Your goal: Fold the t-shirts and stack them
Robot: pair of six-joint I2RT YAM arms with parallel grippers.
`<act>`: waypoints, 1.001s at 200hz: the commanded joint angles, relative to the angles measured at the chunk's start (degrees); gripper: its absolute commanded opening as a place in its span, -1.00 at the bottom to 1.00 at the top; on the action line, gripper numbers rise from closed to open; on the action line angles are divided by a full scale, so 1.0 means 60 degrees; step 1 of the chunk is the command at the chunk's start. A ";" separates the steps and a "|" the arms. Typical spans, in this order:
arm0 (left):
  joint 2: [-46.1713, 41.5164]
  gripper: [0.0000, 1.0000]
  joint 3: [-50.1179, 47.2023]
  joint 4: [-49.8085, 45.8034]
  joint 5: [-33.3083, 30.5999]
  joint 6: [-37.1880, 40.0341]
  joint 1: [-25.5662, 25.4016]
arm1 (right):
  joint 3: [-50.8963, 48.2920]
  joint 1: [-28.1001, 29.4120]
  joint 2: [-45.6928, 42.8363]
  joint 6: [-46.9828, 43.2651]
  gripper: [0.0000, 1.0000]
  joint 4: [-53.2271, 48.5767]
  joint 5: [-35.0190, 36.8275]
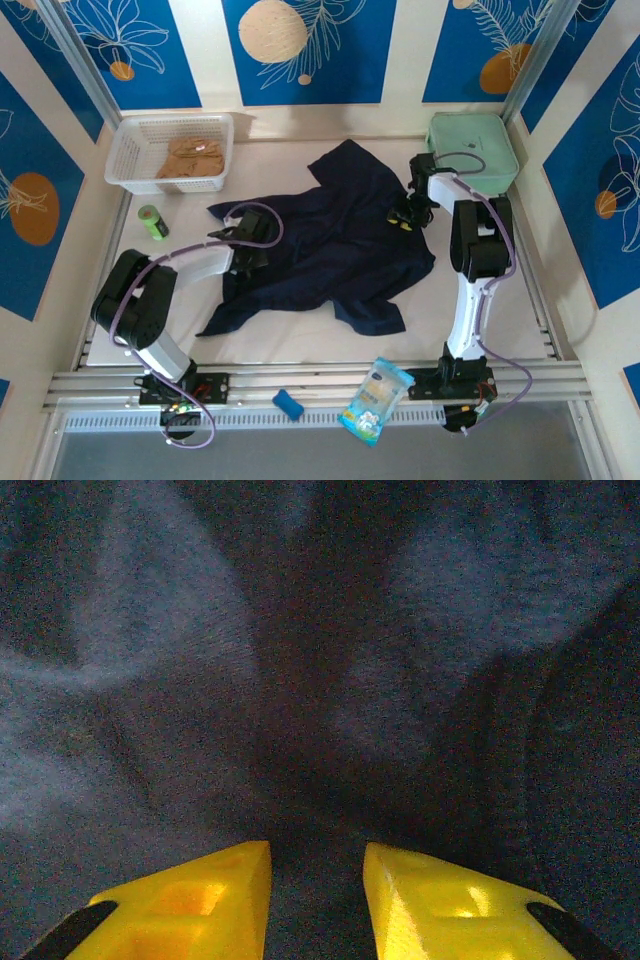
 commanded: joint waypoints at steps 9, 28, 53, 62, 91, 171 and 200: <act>-0.0130 -0.33 -0.0552 -0.0103 -0.0499 -0.0406 0.0220 | -0.1137 -0.0538 -0.0362 0.0750 -0.37 0.0079 0.0255; -0.0360 -0.32 -0.0994 -0.0032 -0.0605 -0.0516 0.0357 | -0.1618 -0.0975 -0.0531 0.0709 -0.43 0.0170 0.0074; -0.0577 -0.32 -0.1476 0.0179 -0.0542 -0.0703 0.0449 | -0.2004 -0.1572 -0.0779 0.0659 -0.44 0.0182 -0.0219; -0.0579 -0.32 -0.1544 0.0216 -0.0506 -0.0757 0.0449 | -0.2079 -0.1732 -0.0894 0.0557 -0.44 0.0177 -0.0316; -0.0571 -0.32 -0.1645 0.0144 -0.0586 -0.0846 0.0449 | -0.2156 -0.1990 -0.1163 0.0531 -0.44 0.0057 -0.0489; -0.3208 -0.11 -0.1800 -0.1944 -0.2036 -0.0715 0.0581 | -0.2661 -0.2913 -0.1671 0.0486 -0.44 -0.0035 -0.0232; -0.4274 0.07 -0.1652 -0.2462 -0.2096 -0.0608 0.0640 | -0.2765 -0.2954 -0.1860 0.0501 -0.44 0.0025 -0.0591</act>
